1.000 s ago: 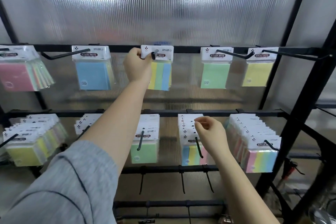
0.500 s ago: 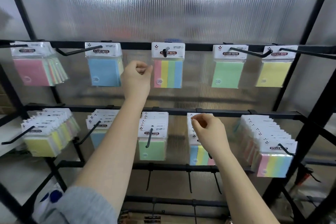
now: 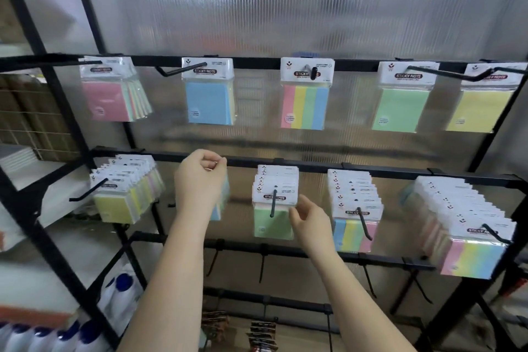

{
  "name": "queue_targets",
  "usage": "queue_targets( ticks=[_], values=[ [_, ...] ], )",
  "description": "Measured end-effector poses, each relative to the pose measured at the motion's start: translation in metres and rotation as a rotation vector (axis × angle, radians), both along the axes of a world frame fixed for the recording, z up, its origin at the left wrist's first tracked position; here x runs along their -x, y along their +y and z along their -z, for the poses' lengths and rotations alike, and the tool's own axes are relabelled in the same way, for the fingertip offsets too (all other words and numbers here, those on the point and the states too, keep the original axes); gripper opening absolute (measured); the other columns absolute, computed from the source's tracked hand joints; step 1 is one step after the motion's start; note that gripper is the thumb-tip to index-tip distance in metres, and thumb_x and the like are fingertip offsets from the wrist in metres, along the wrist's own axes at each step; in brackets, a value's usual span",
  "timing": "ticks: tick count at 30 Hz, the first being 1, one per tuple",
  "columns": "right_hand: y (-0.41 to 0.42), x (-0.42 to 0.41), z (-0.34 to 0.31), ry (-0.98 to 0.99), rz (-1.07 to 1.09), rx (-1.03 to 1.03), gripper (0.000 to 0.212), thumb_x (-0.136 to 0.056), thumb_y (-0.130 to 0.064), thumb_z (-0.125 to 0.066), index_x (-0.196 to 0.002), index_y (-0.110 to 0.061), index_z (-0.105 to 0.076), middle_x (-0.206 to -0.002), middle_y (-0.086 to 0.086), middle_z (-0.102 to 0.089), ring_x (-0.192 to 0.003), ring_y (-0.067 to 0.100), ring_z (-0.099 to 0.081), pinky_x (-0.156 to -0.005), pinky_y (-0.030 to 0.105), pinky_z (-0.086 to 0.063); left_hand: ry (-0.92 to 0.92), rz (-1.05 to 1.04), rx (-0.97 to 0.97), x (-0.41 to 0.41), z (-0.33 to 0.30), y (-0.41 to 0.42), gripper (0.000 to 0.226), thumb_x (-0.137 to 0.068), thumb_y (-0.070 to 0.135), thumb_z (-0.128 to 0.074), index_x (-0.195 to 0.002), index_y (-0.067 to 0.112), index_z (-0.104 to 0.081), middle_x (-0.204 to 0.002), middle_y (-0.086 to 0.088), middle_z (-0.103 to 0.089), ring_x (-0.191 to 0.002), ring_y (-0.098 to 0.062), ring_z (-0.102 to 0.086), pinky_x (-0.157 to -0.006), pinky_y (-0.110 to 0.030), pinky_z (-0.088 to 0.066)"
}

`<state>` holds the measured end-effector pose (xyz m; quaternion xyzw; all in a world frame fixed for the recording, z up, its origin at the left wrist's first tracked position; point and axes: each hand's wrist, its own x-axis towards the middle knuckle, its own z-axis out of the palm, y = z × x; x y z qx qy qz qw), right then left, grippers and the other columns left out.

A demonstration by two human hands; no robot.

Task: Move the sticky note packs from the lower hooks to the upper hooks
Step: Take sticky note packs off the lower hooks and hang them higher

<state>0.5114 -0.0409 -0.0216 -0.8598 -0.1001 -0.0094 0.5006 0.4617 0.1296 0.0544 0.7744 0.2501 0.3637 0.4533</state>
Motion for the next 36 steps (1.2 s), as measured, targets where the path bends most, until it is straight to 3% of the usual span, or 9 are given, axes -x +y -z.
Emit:
queue_targets(
  ticks=[4,7,9,12,16,21,30,34,36],
  values=[
    [0.015,0.006,0.010,-0.025,0.113,-0.031,0.013,-0.095,-0.018,-0.048,-0.096,-0.019,-0.060,-0.074,-0.008,-0.060,-0.066,0.012,-0.054,-0.052,0.015,-0.036,0.027,-0.036,0.011,0.014,0.003,0.014,0.006,-0.087,0.020,-0.061,-0.082,0.017,-0.062,-0.075,0.011,-0.060,-0.067,-0.002,-0.054,-0.054,-0.016,-0.036],
    [0.023,0.012,0.014,-0.035,0.212,-0.064,0.014,-0.096,-0.022,-0.049,-0.099,-0.015,-0.060,-0.081,-0.002,-0.063,-0.067,0.012,-0.051,-0.057,0.022,-0.037,0.050,-0.041,-0.001,0.023,0.008,0.025,0.006,-0.087,0.021,-0.061,-0.085,0.016,-0.063,-0.080,0.009,-0.061,-0.068,0.000,-0.052,-0.054,-0.017,-0.035],
    [0.029,0.016,0.017,-0.019,0.243,-0.067,0.016,-0.096,-0.024,-0.049,-0.102,-0.012,-0.057,-0.094,0.007,-0.064,-0.076,0.015,-0.051,-0.061,0.023,-0.036,0.054,-0.035,0.003,0.029,0.010,0.031,0.006,-0.088,0.021,-0.061,-0.086,0.016,-0.064,-0.080,0.009,-0.061,-0.069,0.001,-0.052,-0.054,-0.017,-0.036],
    [0.035,0.024,0.014,-0.002,0.317,-0.170,0.022,-0.095,-0.021,-0.051,-0.112,-0.008,-0.056,-0.102,0.004,-0.062,-0.091,0.020,-0.057,-0.072,0.023,-0.036,0.057,-0.029,0.016,0.036,0.014,0.041,0.005,-0.088,0.022,-0.062,-0.087,0.017,-0.063,-0.078,0.012,-0.059,-0.068,0.001,-0.052,-0.054,-0.017,-0.035],
    [0.043,0.027,0.010,0.064,0.298,-0.270,0.016,-0.097,-0.022,-0.049,-0.099,-0.008,-0.056,-0.089,0.003,-0.060,-0.080,0.016,-0.053,-0.058,0.026,-0.037,0.056,-0.011,0.024,0.042,0.020,0.055,0.008,-0.088,0.022,-0.063,-0.088,0.014,-0.064,-0.080,0.006,-0.063,-0.068,-0.003,-0.054,-0.054,-0.018,-0.036],
    [0.050,0.035,0.004,0.047,0.299,-0.306,0.038,-0.100,-0.026,-0.041,-0.088,0.004,-0.060,-0.072,0.010,-0.054,-0.061,0.015,-0.042,-0.055,0.029,-0.031,0.084,0.002,0.013,0.046,0.029,0.071,0.007,-0.087,0.021,-0.063,-0.088,0.014,-0.064,-0.084,0.003,-0.064,-0.073,-0.009,-0.055,-0.054,-0.019,-0.035],
    [0.048,0.069,-0.010,-0.024,0.469,-0.317,0.045,-0.098,-0.022,-0.040,-0.056,-0.014,-0.027,-0.051,-0.002,-0.027,-0.050,0.015,-0.023,-0.050,0.031,-0.017,0.111,0.053,0.047,0.048,0.044,0.085,0.008,-0.088,0.024,-0.061,-0.090,0.017,-0.064,-0.085,0.005,-0.065,-0.081,-0.014,-0.059,-0.059,-0.024,-0.040],
    [0.044,0.074,-0.015,-0.104,0.492,-0.337,0.045,-0.096,-0.026,-0.043,-0.054,-0.015,-0.029,-0.053,0.005,-0.041,-0.051,0.016,-0.027,-0.051,0.028,-0.021,0.116,0.054,0.079,0.044,0.050,0.091,0.006,-0.090,0.021,-0.056,-0.089,0.019,-0.062,-0.082,0.008,-0.060,-0.079,-0.014,-0.056,-0.060,-0.024,-0.039],
    [0.043,0.072,-0.021,-0.144,0.470,-0.392,0.044,-0.096,-0.027,-0.043,-0.055,-0.013,-0.034,-0.059,0.010,-0.051,-0.052,0.016,-0.033,-0.052,0.028,-0.025,0.128,0.045,0.140,0.036,0.052,0.098,0.008,-0.090,0.020,-0.054,-0.086,0.020,-0.061,-0.083,0.005,-0.061,-0.082,-0.017,-0.056,-0.067,-0.028,-0.044]
  ],
)
